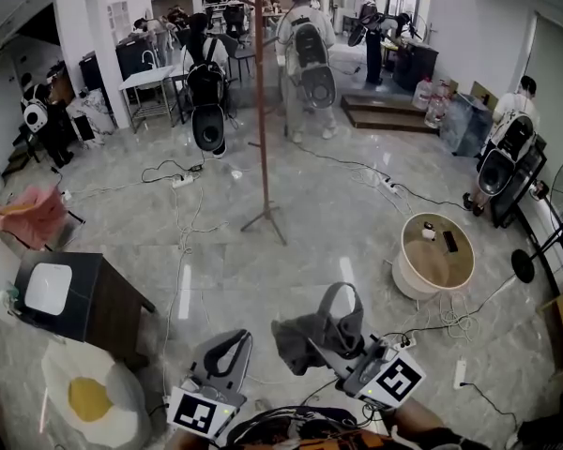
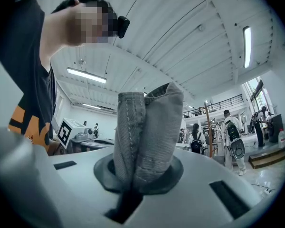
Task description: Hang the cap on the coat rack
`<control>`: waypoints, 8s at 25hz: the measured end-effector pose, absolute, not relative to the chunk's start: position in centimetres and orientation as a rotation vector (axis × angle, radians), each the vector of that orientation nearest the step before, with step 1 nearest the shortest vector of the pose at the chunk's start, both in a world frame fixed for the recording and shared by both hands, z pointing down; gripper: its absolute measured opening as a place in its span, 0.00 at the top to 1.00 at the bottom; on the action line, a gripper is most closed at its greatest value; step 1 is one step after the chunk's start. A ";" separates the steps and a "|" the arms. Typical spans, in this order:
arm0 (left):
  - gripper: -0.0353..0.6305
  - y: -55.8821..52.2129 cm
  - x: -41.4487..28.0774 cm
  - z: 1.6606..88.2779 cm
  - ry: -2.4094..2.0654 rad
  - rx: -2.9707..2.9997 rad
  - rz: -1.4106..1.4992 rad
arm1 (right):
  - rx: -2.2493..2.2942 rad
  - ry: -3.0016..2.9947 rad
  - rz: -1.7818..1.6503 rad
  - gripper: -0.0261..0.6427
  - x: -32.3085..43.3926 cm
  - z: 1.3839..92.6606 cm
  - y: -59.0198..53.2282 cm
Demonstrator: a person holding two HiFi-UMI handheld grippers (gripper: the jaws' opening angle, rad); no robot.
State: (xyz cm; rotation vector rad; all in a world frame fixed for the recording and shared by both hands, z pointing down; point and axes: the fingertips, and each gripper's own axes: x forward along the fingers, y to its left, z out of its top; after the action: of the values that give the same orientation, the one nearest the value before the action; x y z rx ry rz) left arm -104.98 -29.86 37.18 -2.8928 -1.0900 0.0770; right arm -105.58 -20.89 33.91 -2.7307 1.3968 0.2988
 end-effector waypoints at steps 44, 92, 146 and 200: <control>0.89 -24.4 -85.1 35.5 -1.126 -2.851 0.177 | -2.775 1.482 0.197 0.91 -85.3 33.5 -16.5; 0.91 -28.8 -13.7 37.3 -1.137 -2.862 0.132 | -2.742 1.458 0.181 0.91 -13.7 36.2 -21.5; 0.91 -27.8 9.3 40.3 -0.855 -3.009 0.094 | -2.524 1.823 0.179 0.91 7.9 36.9 -22.5; 0.91 -7.4 11.1 36.2 0.714 -3.045 0.100 | -1.207 2.778 0.160 0.91 14.2 34.5 -5.1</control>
State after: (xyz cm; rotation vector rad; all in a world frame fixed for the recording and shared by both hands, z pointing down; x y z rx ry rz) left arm 11.08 -7.42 36.24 -3.0449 0.7135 0.1000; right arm 14.19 -5.13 34.54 -1.2074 2.7784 0.1600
